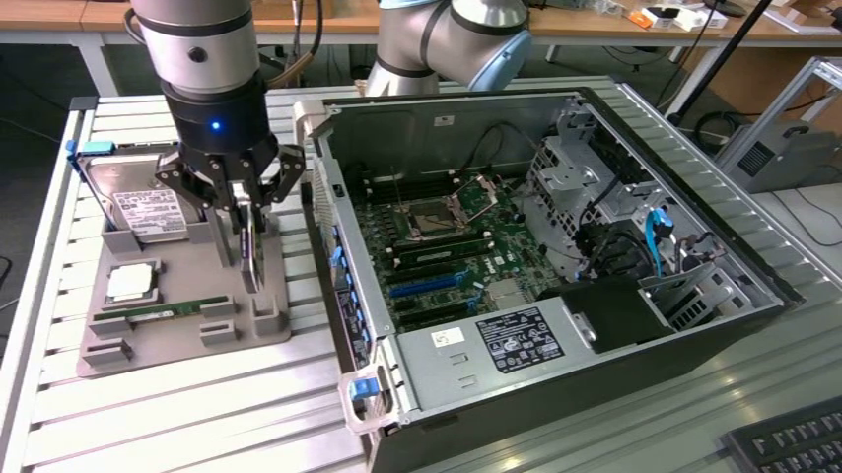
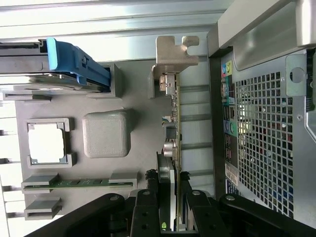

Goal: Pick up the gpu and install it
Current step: 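Pick up the gpu and move the gpu toward the slot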

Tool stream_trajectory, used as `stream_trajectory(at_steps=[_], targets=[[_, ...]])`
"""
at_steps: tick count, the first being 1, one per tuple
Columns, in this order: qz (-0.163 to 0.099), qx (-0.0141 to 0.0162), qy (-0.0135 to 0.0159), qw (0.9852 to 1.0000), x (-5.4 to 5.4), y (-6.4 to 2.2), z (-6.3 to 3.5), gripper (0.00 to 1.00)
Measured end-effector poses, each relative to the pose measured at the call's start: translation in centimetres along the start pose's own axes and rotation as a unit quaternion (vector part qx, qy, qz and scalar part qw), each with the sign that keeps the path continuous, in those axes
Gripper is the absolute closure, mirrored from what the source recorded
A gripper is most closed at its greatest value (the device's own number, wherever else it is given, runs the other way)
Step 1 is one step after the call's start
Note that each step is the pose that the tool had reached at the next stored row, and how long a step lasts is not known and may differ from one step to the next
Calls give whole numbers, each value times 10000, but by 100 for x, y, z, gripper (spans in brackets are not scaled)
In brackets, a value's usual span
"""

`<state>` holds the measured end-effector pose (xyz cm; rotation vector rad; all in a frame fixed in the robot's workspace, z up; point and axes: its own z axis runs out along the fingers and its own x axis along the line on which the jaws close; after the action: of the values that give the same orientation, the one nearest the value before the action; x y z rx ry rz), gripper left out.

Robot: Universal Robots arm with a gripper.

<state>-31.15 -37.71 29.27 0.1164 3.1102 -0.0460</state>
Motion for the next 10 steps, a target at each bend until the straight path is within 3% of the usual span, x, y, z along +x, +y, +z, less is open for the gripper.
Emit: stream_trajectory(at_steps=[10], targets=[[0, -1, 0, 10000, -1, -1, -22, 73]])
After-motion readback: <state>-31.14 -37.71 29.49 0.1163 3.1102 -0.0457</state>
